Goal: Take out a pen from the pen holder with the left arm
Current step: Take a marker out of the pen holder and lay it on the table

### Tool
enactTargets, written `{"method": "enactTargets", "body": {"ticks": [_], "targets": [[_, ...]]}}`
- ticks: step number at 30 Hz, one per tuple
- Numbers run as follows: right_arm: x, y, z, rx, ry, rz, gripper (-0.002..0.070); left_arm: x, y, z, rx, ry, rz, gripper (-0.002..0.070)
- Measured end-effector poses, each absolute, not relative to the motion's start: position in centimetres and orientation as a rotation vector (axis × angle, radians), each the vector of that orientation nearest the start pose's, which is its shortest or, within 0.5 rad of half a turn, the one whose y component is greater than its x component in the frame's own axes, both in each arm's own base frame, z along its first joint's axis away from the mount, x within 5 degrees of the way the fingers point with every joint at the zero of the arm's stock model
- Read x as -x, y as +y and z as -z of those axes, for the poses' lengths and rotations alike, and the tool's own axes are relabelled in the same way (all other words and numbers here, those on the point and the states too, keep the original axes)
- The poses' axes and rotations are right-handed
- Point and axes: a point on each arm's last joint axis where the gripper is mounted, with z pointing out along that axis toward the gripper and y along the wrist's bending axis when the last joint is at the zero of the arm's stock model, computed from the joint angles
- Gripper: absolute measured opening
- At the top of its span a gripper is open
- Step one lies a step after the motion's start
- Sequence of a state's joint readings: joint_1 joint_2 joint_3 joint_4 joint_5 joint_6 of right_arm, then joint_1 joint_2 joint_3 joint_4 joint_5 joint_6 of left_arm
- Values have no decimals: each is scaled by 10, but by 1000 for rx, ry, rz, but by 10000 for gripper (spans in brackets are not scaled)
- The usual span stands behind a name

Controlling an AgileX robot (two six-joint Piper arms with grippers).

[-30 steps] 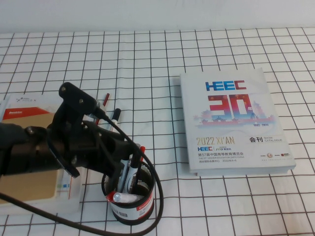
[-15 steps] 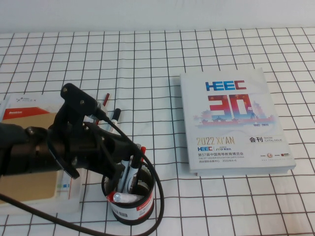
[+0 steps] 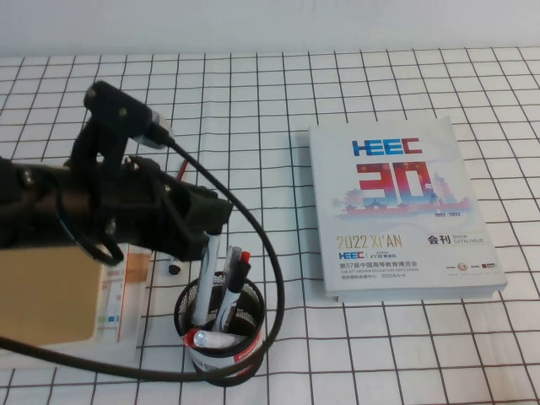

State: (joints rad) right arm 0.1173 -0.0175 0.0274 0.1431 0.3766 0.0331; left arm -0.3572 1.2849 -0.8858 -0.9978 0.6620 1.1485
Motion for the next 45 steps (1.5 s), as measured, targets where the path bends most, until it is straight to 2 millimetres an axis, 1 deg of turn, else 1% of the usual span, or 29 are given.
{"method": "enactTargets", "body": {"ticks": [11,15,18,22,25,29,33,35,41,45], "targets": [[-51,11,-171,-10,1873,-245,-15,-238,-129,-366,-896,2021,530,113],[-51,11,-171,-10,1873,-245,-15,-250,-126,-389,-824,2066,458,113],[-51,11,-171,-10,1873,-245,-15,-266,-127,-393,-800,2166,407,113],[-51,11,-171,-10,1873,-245,-15,-295,-133,-379,-787,2325,357,113],[-51,11,-171,-10,1873,-245,-15,-320,-138,-359,-774,2438,312,113],[-51,11,-171,-10,1873,-245,-15,-348,-146,-329,-784,2526,277,113],[-51,11,-171,-10,1873,-245,-15,-370,-154,-300,-796,2592,269,113],[-51,11,-171,-10,1873,-245,-15,-380,-158,-289,-801,2611,264,113],[-51,11,-171,-10,1873,-245,-15,-405,-164,-269,-815,2625,219,113],[-51,11,-171,-10,1873,-245,-15,-418,-167,-262,-822,2621,196,113]]}}
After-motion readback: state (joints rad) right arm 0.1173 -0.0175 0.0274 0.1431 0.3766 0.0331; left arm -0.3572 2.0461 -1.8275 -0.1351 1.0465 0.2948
